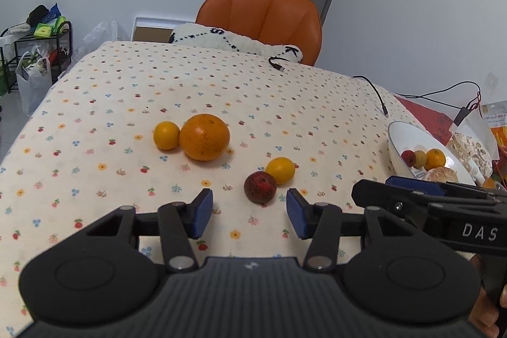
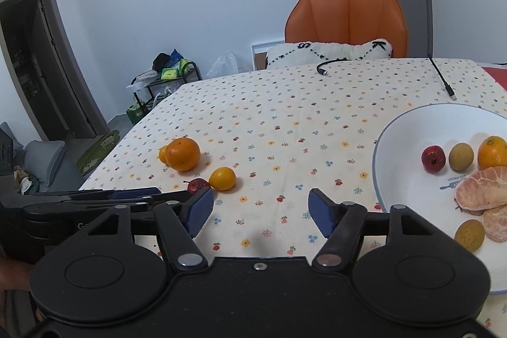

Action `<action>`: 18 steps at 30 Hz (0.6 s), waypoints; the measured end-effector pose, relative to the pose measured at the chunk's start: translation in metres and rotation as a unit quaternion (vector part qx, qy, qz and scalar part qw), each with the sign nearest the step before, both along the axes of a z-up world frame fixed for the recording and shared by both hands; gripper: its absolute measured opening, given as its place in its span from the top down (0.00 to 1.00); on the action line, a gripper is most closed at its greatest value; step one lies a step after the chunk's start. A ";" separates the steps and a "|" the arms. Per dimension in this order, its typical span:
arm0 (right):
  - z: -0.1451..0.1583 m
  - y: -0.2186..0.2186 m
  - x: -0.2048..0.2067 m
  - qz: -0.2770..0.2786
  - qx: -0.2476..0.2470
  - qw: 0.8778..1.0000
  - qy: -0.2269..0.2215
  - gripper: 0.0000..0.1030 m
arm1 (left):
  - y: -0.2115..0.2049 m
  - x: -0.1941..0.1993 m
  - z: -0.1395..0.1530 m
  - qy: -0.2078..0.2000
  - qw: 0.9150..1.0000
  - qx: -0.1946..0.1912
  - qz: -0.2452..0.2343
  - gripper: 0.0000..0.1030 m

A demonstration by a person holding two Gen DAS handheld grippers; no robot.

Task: Organize fruits
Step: 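Grasp the red plum with the left tool while the right tool grasps the small yellow orange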

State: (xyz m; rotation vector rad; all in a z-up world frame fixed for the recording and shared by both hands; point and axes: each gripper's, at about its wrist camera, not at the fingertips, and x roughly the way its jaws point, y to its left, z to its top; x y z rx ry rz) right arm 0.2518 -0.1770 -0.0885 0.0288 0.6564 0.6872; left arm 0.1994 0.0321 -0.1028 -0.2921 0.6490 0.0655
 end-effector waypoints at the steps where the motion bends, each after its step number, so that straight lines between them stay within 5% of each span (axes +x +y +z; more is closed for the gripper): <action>1: -0.001 0.000 0.001 0.000 0.000 1.000 0.000 0.37 | 0.000 0.002 -0.001 0.002 1.000 0.000 0.000 0.53; 9: -0.003 0.002 0.006 -0.002 -0.002 1.000 0.005 0.38 | -0.004 0.014 -0.004 -0.004 1.000 0.001 -0.003 0.57; 18: -0.006 0.007 0.013 -0.003 0.000 1.000 0.010 0.41 | -0.009 0.020 -0.007 -0.012 1.000 0.012 -0.005 0.78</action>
